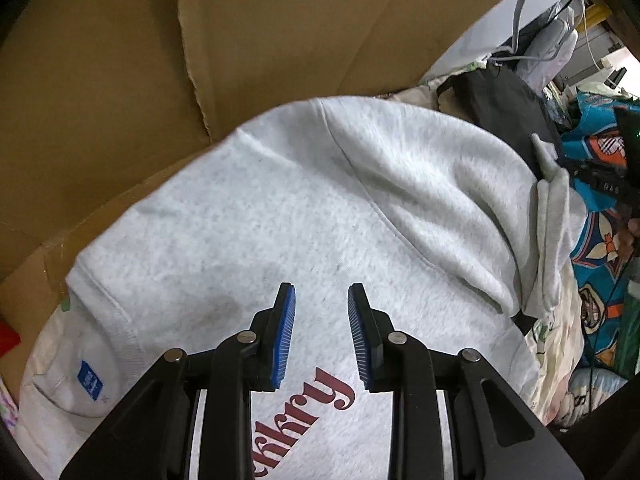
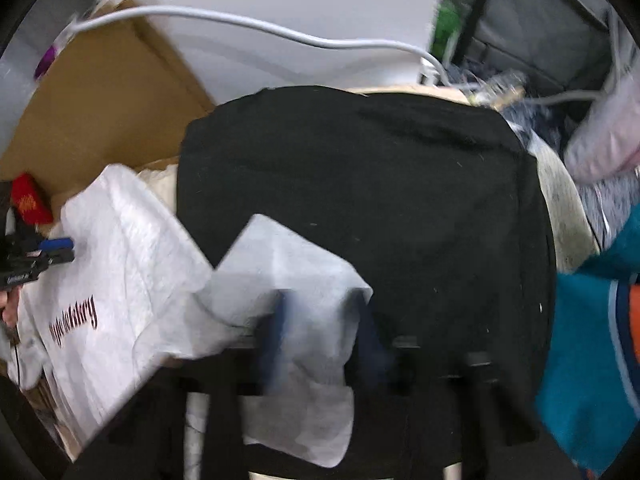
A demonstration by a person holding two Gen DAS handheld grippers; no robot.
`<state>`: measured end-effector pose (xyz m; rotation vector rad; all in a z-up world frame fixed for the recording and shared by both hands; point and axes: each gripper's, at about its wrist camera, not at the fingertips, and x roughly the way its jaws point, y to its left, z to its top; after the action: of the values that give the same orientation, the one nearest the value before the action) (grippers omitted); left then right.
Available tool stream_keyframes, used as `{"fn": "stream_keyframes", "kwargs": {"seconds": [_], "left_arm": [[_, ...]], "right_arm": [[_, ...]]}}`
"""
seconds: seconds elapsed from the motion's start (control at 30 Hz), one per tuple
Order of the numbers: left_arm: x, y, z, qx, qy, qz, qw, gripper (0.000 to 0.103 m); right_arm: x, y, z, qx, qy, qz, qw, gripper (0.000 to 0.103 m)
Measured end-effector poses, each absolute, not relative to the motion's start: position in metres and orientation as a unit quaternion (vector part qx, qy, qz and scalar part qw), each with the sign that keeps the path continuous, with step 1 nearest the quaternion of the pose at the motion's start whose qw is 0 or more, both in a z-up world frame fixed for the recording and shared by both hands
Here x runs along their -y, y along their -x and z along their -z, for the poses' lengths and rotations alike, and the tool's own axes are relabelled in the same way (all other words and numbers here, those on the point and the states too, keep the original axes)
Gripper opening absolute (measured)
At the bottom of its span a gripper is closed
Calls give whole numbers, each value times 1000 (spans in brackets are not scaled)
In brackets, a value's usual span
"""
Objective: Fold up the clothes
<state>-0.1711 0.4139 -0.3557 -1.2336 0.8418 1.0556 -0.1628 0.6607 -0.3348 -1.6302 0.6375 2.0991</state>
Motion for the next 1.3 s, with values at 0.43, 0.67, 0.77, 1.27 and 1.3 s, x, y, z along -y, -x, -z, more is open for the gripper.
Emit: {"fn": "stream_keyframes", "kwargs": {"seconds": [0.43, 0.67, 0.77, 1.27, 1.3], "left_arm": [[-414, 161, 364, -363, 549, -451, 603, 27], [-416, 167, 374, -362, 561, -451, 592, 27], [-417, 168, 377, -361, 566, -450, 589, 27], [-433, 162, 379, -348, 578, -453, 582, 27], [-433, 161, 379, -349, 579, -452, 583, 27]], "right_arm": [[-674, 159, 216, -143, 519, -812, 225, 8], [-687, 160, 144, -108, 471, -839, 249, 8], [-687, 161, 119, -99, 449, -852, 249, 8], [-680, 93, 173, -121, 470, -839, 246, 8], [-679, 88, 181, -124, 474, -836, 246, 8]]}}
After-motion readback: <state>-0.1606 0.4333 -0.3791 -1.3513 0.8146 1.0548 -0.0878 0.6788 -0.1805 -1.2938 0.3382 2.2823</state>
